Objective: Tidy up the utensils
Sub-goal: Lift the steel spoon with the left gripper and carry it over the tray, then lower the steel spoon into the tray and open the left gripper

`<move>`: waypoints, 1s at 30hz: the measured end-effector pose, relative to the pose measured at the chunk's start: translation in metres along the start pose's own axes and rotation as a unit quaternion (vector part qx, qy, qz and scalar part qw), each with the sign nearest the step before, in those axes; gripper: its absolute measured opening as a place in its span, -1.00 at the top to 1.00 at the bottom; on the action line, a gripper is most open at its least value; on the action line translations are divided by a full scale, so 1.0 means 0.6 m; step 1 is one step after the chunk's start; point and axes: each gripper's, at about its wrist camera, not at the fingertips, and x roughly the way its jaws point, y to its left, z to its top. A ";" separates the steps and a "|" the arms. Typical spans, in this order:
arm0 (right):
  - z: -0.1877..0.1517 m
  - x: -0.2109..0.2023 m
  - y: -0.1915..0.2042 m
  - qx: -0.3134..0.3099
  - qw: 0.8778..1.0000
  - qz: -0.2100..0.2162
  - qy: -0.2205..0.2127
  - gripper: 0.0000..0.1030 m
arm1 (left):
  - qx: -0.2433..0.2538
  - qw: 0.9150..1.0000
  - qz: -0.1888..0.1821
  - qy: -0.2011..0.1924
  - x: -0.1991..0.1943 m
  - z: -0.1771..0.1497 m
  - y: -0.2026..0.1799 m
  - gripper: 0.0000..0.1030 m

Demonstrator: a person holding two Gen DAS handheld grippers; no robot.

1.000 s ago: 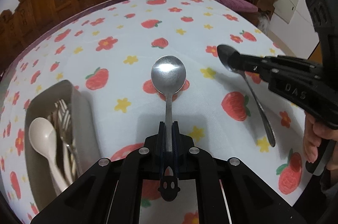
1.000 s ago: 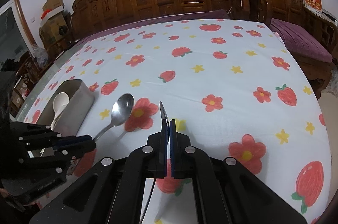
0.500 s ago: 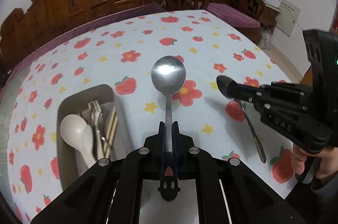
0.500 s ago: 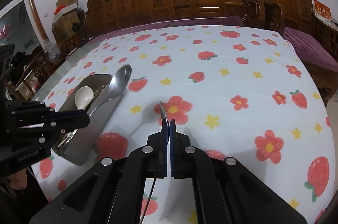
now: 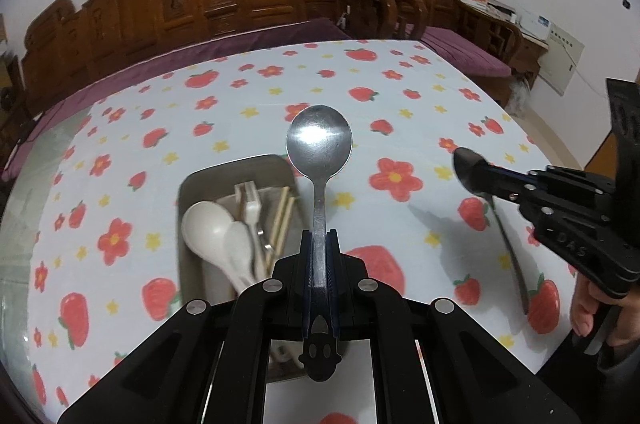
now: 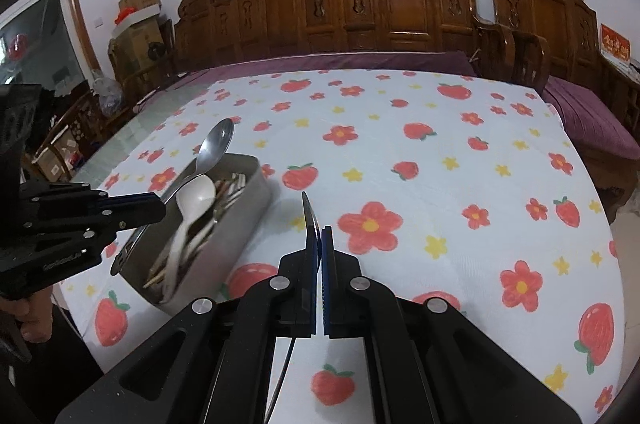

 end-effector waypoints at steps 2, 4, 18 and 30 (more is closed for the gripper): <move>0.006 -0.006 0.012 -0.007 1.000 0.000 -0.001 0.95 | -0.005 1.000 0.005 0.000 -0.003 -0.005 0.016 0.89; 0.015 -0.014 0.022 -0.010 1.000 0.001 -0.005 0.95 | -0.011 1.000 0.007 0.001 -0.003 -0.010 0.031 0.89; 0.026 -0.017 0.087 -0.042 0.999 0.005 0.002 0.95 | -0.038 0.997 0.042 0.047 0.068 -0.044 0.111 0.89; 0.011 -0.003 0.101 -0.050 0.999 0.005 0.018 0.95 | -0.049 0.995 0.049 0.073 0.107 -0.055 0.126 0.88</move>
